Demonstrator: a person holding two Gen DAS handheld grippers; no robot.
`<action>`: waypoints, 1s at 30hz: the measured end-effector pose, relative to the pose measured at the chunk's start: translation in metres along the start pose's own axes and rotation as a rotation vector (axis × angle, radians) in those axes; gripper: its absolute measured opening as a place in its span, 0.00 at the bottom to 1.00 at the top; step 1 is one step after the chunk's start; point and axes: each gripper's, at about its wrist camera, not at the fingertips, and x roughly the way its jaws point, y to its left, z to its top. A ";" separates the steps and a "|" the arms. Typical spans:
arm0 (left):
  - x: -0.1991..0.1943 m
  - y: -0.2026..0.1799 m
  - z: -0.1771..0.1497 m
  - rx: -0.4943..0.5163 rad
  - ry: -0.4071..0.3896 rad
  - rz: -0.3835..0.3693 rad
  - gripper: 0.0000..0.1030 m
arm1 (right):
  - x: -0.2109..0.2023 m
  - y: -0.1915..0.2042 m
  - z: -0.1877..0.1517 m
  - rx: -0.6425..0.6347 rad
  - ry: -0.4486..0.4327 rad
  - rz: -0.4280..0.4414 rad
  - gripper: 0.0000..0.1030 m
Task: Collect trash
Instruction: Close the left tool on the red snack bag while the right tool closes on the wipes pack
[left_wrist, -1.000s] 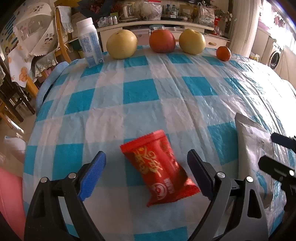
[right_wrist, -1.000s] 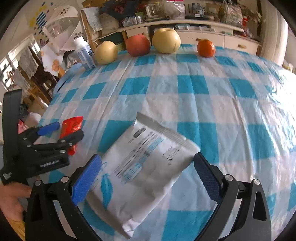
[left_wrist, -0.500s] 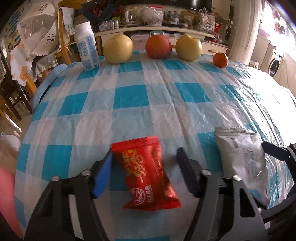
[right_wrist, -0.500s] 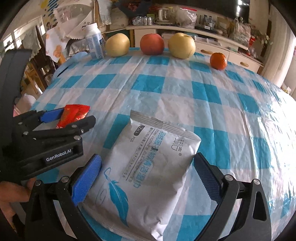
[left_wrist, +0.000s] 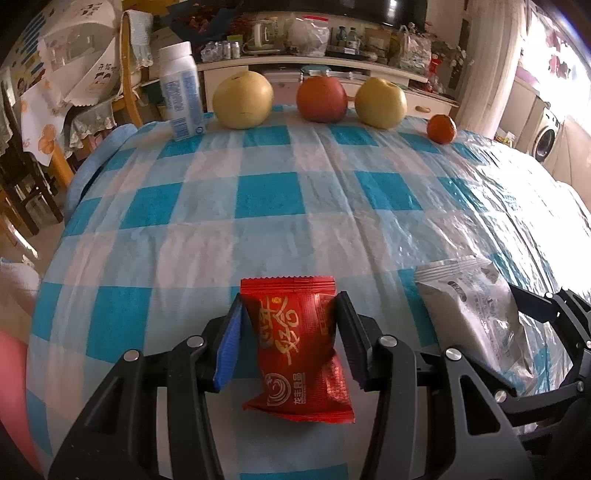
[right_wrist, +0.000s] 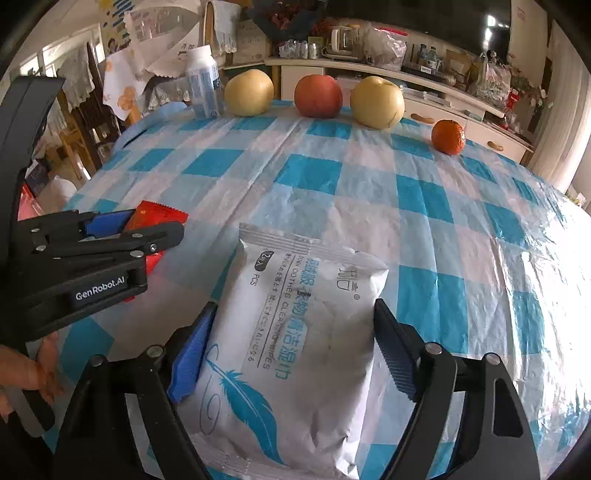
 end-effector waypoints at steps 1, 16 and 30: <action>-0.001 0.001 0.000 -0.003 -0.003 0.000 0.48 | -0.001 0.000 0.000 0.003 -0.005 0.009 0.77; -0.030 0.029 0.004 -0.026 -0.069 0.024 0.35 | -0.027 0.018 0.009 -0.029 -0.112 0.048 0.76; -0.034 0.055 -0.010 -0.056 -0.016 -0.021 0.40 | -0.032 0.044 0.009 -0.068 -0.120 0.056 0.76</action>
